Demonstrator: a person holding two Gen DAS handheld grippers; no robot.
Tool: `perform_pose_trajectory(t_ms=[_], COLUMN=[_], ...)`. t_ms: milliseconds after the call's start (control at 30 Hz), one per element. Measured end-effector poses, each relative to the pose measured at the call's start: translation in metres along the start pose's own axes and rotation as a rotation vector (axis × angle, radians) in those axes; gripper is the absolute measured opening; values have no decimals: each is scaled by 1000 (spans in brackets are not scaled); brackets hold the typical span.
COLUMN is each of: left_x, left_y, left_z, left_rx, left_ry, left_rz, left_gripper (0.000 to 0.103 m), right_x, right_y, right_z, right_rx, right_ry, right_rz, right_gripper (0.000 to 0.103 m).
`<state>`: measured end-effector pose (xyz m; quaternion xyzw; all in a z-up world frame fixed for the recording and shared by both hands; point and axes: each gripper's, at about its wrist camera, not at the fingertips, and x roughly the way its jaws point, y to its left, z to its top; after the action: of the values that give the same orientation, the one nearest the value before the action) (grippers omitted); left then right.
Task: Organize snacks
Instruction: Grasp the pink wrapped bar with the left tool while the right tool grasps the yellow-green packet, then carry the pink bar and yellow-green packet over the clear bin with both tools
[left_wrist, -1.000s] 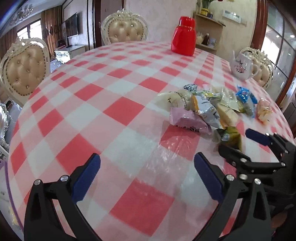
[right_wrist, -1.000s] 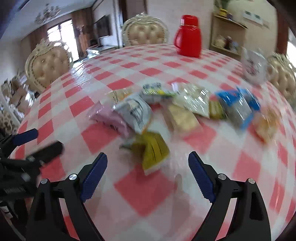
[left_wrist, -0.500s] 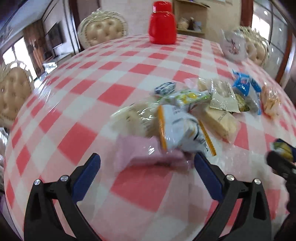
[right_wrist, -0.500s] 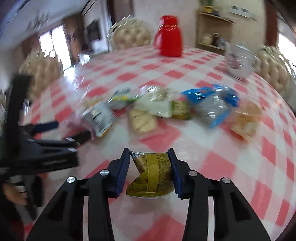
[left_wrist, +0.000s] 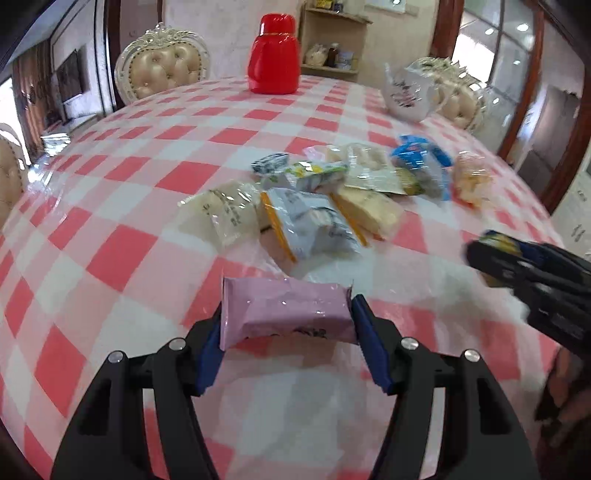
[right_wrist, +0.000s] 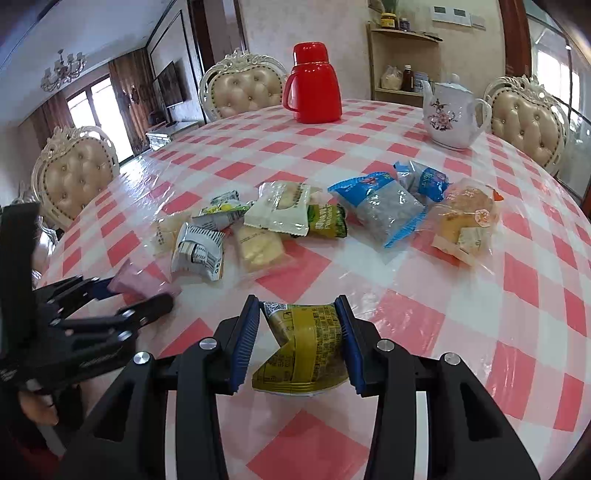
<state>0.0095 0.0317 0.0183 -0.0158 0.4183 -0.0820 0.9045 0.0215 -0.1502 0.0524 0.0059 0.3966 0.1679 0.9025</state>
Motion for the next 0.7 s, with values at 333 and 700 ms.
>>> perform_pose_trajectory(t_ms=[333, 700], left_x=[-19, -47], left_y=[3, 4], left_z=[-15, -32], left_rx=[-42, -73], left_ry=[-38, -103], left_rz=[-46, -46], left_gripper=[65, 65], right_x=[-9, -17], right_y=[-4, 5], right_z=[-9, -26], right_rx=[52, 69], right_ry=[-34, -39], right_rz=[9, -4], right_gripper=[42, 42])
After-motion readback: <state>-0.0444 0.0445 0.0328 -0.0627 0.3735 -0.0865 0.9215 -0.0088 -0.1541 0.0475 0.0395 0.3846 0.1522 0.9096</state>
